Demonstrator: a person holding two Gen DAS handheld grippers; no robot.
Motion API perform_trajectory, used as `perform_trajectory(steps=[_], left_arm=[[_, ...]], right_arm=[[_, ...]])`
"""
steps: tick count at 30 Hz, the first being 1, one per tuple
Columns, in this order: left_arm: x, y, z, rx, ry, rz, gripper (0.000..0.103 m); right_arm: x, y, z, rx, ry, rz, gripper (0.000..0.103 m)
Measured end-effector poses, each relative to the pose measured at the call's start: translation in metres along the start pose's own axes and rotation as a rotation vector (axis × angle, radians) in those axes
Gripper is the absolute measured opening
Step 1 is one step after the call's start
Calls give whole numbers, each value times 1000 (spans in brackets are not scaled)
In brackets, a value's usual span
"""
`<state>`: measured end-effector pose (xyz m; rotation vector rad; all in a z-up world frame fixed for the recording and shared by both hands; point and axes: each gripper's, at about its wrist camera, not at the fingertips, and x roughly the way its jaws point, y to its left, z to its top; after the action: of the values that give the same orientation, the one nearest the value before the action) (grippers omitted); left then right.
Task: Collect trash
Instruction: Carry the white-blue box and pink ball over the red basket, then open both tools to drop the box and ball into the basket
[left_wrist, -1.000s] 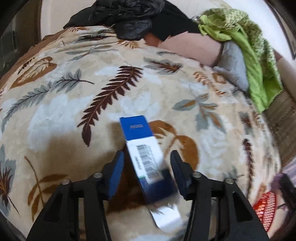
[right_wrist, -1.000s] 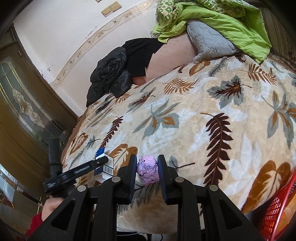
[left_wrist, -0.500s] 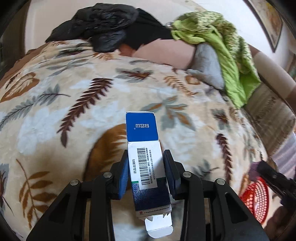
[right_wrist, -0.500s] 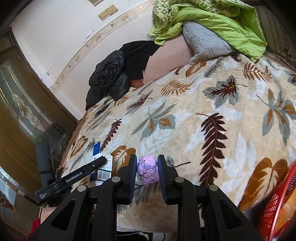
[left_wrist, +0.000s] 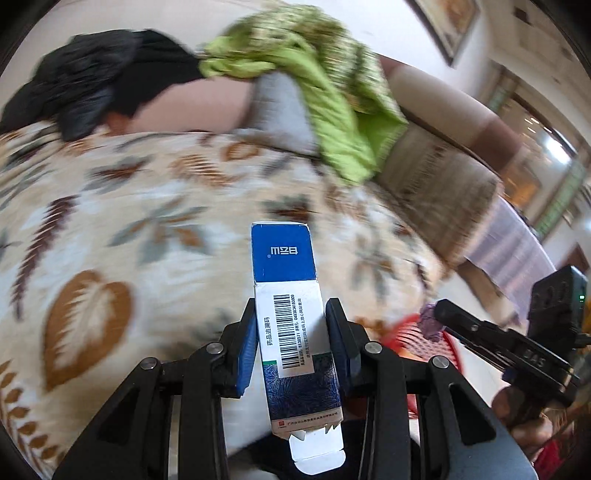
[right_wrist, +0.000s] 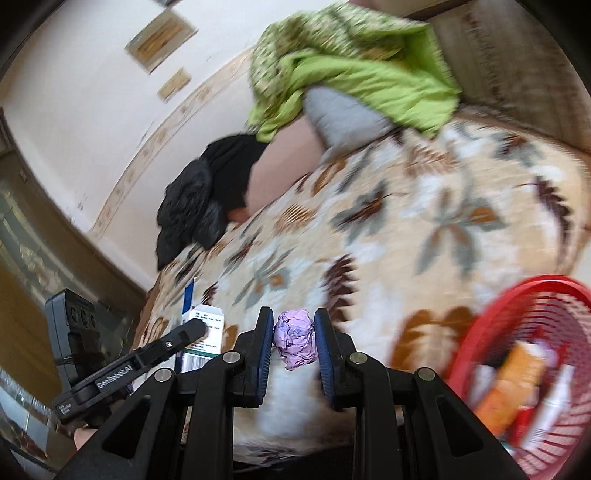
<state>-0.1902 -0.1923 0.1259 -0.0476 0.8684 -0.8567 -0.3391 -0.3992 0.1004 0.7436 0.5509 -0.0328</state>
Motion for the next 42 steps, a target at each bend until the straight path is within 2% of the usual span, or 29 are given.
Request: perform_trajectory(steps=[5,8,11,16,20,21,23,26,28,30,34,38,40,42], left_arm=[[29,-75,2,86,82,-162,34],[49,-112,-2,123,134,-229,34],[73,-147,-10,175,182,-262,34],[107,-179,-24,230,252,-295,34],[121,-188,-33,246,287,-298,41],[120,-188,-34,245,285,-294,43],[117,-185,-34,246,267,-275,49],[101,-178,-30,260,194,-214,58],[85,-175,-28,291,116,-148,71],[67,-171,-27,314,51,-95,78],[32,-157,-27,350,-62,4,89],[7,-141,-30,363,-117,80,93],[-5,-134,-36,377,-139,136,98],[-15,-129,-39,380,-153,157,98]], right_arm=[[-62,-52,1,78,-75,-111,24],[-89,-83,-2,133,-104,-178,24],[-107,-111,-5,187,-118,-225,24],[-108,-132,-6,232,-108,-263,27],[-106,-143,-7,251,-95,-295,45],[-106,-145,-7,251,-96,-304,49],[-108,-144,-7,243,-98,-313,49],[-111,-133,-7,190,-116,-370,53],[-112,-119,-7,133,-128,-425,60],[-112,-102,-9,80,-144,-467,74],[-109,-67,-17,-36,-173,-562,86],[-110,-39,-27,-82,-197,-610,93],[-111,-31,-32,-77,-212,-638,96],[-115,-23,-40,-49,-244,-693,102]])
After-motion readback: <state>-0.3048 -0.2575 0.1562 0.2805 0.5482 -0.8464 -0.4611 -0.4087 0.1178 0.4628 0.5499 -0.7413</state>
